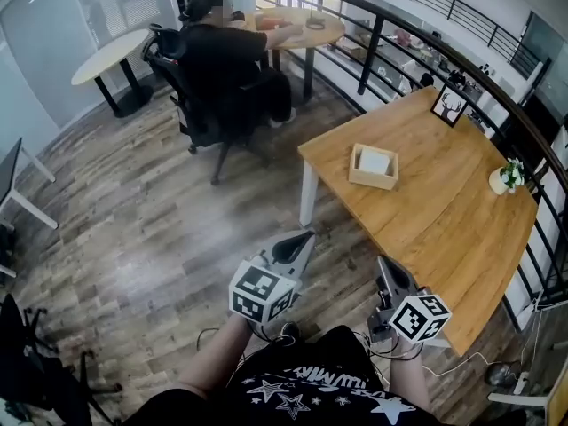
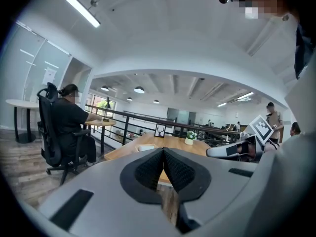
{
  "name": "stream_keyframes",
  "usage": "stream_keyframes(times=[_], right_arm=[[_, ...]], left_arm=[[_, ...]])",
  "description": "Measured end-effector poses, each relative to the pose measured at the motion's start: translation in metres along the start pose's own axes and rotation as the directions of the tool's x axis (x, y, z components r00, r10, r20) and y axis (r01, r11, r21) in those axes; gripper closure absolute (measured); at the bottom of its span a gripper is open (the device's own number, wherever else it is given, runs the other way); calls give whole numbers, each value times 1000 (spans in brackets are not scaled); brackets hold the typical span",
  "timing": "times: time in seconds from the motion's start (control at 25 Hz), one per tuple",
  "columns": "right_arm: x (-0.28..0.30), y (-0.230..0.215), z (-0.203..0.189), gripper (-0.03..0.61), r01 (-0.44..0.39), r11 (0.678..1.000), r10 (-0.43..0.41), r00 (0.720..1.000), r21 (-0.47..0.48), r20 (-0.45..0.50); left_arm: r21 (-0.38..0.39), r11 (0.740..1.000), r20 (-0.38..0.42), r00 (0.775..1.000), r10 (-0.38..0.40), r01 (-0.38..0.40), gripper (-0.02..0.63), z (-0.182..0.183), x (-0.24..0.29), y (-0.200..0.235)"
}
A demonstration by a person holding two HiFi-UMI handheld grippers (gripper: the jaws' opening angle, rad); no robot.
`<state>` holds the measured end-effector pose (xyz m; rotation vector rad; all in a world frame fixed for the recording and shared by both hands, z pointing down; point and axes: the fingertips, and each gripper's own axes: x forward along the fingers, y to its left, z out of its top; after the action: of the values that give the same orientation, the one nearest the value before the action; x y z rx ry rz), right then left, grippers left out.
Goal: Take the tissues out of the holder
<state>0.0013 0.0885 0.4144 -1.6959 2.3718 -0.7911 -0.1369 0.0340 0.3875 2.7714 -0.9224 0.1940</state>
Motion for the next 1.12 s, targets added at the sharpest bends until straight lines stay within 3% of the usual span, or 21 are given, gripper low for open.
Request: stream_keyframes(times=[0.36,0.6,1.12], right_arm=[[22,-45,11,563,65,997,-66,998,31,23],[72,-85,30,563,55,997,-56,998,61,8],[173,-194,107,563,17,998,-16,1000,65,-16]], left_arm=[[7,1000,-37,999,-9,10,600,-10,33,12],[10,998,-73,996,56,-55,600,-6,65,48],[43,995,-92,991,94,-91,600,35,211,90]])
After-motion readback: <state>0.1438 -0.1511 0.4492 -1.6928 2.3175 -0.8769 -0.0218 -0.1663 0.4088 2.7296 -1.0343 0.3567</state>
